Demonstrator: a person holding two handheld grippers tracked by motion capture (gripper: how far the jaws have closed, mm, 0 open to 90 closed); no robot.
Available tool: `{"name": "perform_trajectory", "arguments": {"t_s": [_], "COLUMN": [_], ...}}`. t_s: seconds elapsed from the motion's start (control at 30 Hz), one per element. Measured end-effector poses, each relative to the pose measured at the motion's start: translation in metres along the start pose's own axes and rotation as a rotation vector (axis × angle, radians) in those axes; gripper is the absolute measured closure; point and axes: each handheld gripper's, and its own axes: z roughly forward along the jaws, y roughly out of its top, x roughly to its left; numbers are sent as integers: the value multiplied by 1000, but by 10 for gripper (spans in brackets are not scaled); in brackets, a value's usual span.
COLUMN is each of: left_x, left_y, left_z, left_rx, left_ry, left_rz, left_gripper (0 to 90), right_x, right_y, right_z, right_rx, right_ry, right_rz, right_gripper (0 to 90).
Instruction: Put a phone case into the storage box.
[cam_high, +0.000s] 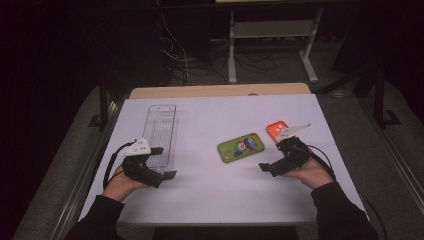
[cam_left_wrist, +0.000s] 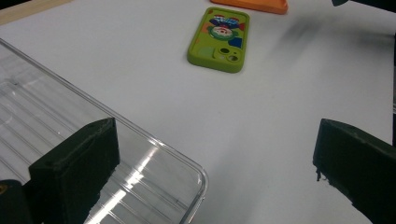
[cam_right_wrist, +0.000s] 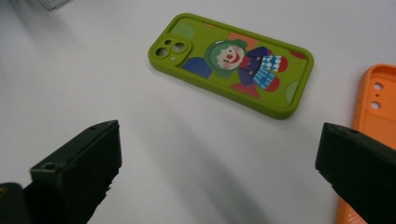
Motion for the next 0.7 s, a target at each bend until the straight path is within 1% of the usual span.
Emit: {"name": "perform_trajectory", "arguments": {"t_s": [0.1,0.2,0.23,0.27,0.4,0.5,0.57,0.63,0.7], "left_x": [0,0,-1,-1,0,-1,0,0,0], "left_y": [0,1,0,0,0,0,1,1,1], "left_z": [-1,0,1,1,1,1,2,2,2], "left_rx": [-4,-6,-9,-7,-9,-10,-5,-2,1], "left_ry": [0,0,-3,-4,-5,-4,-6,-6,-4], "left_rz": [-5,-1,-9,-6,-8,-9,6,10,9], "left_gripper": [1,1,1,1,1,1,1,1,1], "right_x": [-3,-5,-9,-10,-16,-21,-25,-27,-34], "right_y": [5,9,12,14,20,24,27,28,31], "right_z": [-1,-2,-1,-1,1,1,0,-1,-1], "right_rx": [-5,-5,-4,-2,-4,0,-9,-13,-12], "right_ry": [-10,-16,-21,-23,-28,-40,-45,-48,-61], "right_rz": [9,12,3,14,25,20,31,34,44], "right_gripper": [0,0,0,0,0,0,0,0,0]}}
